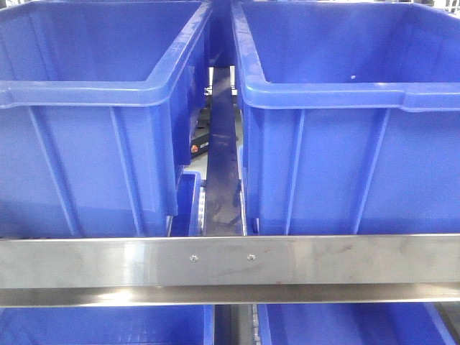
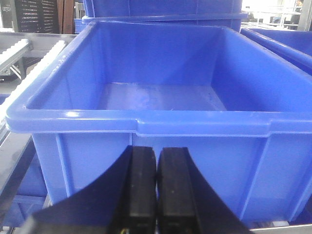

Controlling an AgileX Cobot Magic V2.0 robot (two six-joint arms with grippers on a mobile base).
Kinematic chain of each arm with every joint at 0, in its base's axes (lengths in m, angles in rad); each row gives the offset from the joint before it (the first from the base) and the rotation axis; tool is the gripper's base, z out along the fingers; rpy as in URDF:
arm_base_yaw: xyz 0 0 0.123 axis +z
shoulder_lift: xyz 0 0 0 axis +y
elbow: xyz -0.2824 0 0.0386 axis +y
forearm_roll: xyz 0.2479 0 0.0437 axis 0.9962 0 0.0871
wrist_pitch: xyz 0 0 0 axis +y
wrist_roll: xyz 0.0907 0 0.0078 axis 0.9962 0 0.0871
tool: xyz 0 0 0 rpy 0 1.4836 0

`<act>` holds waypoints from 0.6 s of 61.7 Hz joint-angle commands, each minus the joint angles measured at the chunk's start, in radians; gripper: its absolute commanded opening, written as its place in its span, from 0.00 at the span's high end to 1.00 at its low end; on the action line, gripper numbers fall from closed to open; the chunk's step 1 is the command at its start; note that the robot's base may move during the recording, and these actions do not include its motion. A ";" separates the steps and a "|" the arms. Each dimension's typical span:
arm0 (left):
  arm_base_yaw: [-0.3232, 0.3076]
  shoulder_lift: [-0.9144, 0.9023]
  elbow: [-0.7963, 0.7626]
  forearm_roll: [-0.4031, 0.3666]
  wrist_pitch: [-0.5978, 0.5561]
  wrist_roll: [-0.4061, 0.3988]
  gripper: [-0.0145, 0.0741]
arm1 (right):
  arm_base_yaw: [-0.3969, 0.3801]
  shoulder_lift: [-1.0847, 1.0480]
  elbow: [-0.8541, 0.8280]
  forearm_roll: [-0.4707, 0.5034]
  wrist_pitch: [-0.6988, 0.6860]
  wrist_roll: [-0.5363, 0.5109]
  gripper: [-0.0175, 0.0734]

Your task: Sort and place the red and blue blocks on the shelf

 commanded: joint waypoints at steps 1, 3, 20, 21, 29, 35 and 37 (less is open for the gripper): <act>-0.007 -0.021 0.041 -0.007 -0.089 0.004 0.69 | -0.007 -0.020 -0.021 -0.003 -0.088 -0.005 0.75; -0.007 -0.021 0.041 -0.007 -0.089 0.004 0.69 | -0.007 -0.020 -0.021 -0.003 -0.088 -0.005 0.75; -0.007 -0.021 0.041 -0.007 -0.089 0.004 0.69 | -0.007 -0.020 -0.021 -0.003 -0.088 -0.005 0.75; -0.007 -0.021 0.041 -0.007 -0.089 0.004 0.69 | -0.007 -0.020 -0.021 -0.003 -0.088 -0.005 0.75; -0.007 -0.021 0.041 -0.007 -0.089 0.004 0.69 | -0.007 -0.020 -0.021 -0.003 -0.088 -0.005 0.75; -0.007 -0.021 0.041 -0.007 -0.089 0.004 0.69 | -0.007 -0.020 -0.021 -0.003 -0.088 -0.005 0.75; -0.007 -0.021 0.041 -0.007 -0.089 0.004 0.69 | -0.007 -0.020 -0.021 -0.003 -0.088 -0.005 0.75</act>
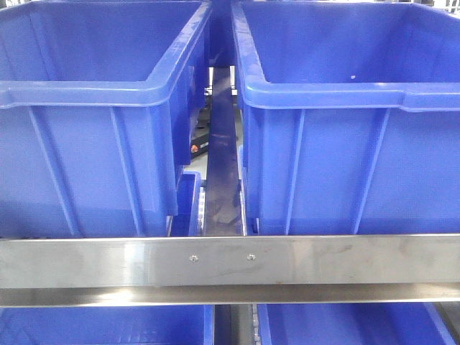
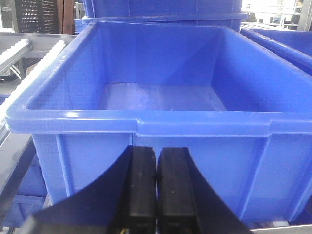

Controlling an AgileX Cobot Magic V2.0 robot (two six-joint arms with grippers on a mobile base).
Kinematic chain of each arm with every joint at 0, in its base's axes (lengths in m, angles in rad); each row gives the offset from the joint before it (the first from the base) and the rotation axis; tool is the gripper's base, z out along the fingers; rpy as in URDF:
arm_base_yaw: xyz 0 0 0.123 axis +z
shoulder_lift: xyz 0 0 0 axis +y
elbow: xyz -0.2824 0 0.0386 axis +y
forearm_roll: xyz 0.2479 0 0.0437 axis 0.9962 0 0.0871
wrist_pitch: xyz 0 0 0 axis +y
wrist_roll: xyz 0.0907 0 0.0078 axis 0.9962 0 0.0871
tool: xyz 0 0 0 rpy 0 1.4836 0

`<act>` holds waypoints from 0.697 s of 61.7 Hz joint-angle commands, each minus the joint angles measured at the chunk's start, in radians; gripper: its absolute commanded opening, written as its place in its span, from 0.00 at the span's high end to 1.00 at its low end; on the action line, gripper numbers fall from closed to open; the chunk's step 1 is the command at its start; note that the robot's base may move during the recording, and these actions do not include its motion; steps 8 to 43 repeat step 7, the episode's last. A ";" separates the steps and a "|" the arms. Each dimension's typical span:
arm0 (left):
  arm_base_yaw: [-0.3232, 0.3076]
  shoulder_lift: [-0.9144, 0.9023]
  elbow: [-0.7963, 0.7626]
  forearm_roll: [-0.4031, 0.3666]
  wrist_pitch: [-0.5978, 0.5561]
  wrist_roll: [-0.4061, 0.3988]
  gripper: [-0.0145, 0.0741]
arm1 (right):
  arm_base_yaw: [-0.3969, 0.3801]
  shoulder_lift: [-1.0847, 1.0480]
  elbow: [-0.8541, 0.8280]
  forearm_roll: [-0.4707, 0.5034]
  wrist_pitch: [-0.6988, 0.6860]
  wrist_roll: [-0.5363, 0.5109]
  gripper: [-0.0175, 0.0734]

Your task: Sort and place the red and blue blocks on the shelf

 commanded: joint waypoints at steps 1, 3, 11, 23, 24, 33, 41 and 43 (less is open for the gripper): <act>-0.007 -0.021 0.041 -0.007 -0.089 0.004 0.69 | -0.007 -0.020 -0.021 -0.003 -0.088 -0.005 0.75; -0.007 -0.021 0.041 -0.007 -0.089 0.004 0.69 | -0.007 -0.020 -0.021 -0.003 -0.088 -0.005 0.75; -0.007 -0.021 0.041 -0.007 -0.089 0.004 0.69 | -0.007 -0.020 -0.021 -0.003 -0.088 -0.005 0.75; -0.007 -0.021 0.041 -0.007 -0.089 0.004 0.69 | -0.007 -0.020 -0.021 -0.003 -0.088 -0.005 0.75; -0.007 -0.021 0.041 -0.007 -0.089 0.004 0.69 | -0.007 -0.020 -0.021 -0.003 -0.088 -0.005 0.75; -0.007 -0.021 0.041 -0.007 -0.089 0.004 0.69 | -0.007 -0.020 -0.021 -0.003 -0.088 -0.005 0.75; -0.007 -0.021 0.041 -0.007 -0.089 0.004 0.69 | -0.007 -0.020 -0.021 -0.003 -0.088 -0.005 0.75; -0.007 -0.021 0.041 -0.007 -0.089 0.004 0.69 | -0.007 -0.020 -0.021 -0.003 -0.088 -0.005 0.75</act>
